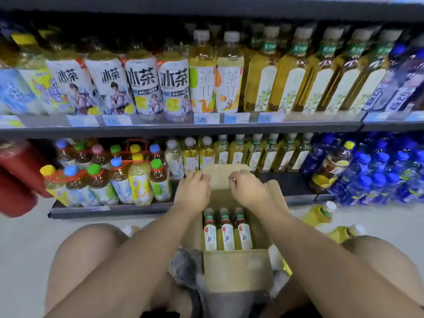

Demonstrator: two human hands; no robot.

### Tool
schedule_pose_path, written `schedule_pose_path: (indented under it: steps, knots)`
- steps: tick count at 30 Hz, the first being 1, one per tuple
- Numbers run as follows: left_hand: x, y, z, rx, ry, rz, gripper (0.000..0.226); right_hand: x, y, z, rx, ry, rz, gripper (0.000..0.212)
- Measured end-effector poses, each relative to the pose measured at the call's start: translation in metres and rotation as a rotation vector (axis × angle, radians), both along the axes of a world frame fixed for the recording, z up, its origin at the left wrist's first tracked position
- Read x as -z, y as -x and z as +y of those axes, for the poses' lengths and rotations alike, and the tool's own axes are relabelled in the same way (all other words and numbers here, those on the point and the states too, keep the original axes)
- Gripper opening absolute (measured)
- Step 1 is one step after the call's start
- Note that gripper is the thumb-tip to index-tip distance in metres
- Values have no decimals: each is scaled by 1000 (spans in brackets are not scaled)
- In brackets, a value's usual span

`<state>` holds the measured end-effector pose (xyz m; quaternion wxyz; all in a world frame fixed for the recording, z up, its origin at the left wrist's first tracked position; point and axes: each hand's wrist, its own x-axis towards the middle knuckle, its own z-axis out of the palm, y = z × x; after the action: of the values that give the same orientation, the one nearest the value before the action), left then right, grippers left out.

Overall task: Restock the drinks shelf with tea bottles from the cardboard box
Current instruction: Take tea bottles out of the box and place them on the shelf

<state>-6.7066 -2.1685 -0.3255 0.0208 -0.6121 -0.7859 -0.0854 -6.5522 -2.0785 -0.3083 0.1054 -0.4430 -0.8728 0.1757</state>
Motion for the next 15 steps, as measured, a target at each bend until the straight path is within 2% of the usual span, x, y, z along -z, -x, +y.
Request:
schedule_pose_path:
  steps: [6,9,15]
  knots:
    - [97,9,-8,-87,109,-89,50,106,21,-15,-21,300,-289,42]
    - [116,8,-10,-155,128,-209,55,141,39,-16,27,408,-389,52]
    - [126,9,-8,-169,103,-180,66,181,75,-21,261,523,-433,47]
